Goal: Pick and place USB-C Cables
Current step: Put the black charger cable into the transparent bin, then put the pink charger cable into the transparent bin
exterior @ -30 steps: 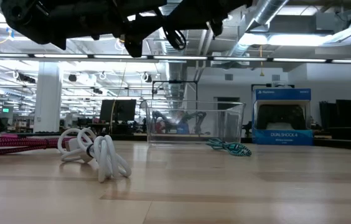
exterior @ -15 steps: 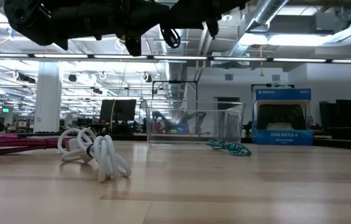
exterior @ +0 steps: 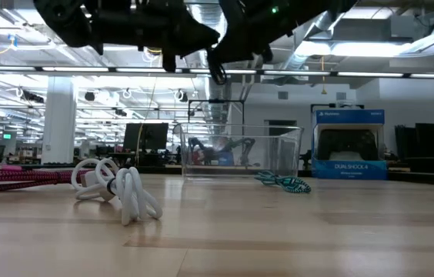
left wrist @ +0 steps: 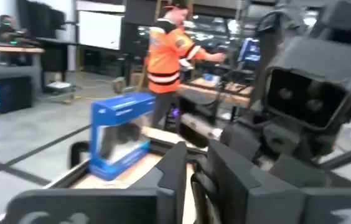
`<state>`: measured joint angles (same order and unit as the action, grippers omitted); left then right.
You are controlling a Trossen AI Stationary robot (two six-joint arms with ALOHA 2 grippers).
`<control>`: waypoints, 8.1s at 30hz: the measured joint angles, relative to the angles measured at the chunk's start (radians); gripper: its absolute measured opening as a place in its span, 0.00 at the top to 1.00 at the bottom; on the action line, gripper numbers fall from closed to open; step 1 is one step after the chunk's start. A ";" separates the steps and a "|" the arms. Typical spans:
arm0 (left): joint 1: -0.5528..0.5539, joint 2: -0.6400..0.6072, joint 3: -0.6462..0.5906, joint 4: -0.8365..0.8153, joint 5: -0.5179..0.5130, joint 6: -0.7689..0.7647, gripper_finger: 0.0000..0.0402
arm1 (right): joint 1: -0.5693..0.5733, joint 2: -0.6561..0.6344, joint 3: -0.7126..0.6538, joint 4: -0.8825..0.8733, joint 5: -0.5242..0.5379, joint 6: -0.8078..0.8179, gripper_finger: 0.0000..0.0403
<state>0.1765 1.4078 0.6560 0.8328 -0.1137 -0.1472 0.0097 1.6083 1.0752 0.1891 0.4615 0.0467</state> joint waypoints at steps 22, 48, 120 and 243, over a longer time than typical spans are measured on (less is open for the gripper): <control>0.253 -0.051 0.036 -0.439 0.526 -0.189 0.57 | -0.274 0.008 0.001 -0.366 -0.255 -0.010 0.93; 0.116 -0.425 0.093 -0.746 0.359 -0.073 0.57 | -0.325 0.186 0.001 -0.415 -0.388 -0.046 0.87; -0.550 -0.425 -0.075 -1.283 -0.317 -0.738 0.57 | 0.763 -0.179 0.060 -1.048 0.091 1.030 0.70; -0.479 -0.057 -0.073 0.238 -0.260 0.057 0.97 | 0.261 -0.099 0.061 0.215 -0.100 0.005 0.44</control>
<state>-0.3027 1.3508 0.5827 1.0712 -0.3740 -0.0905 0.2710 1.5093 1.1365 0.4041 0.3611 0.0521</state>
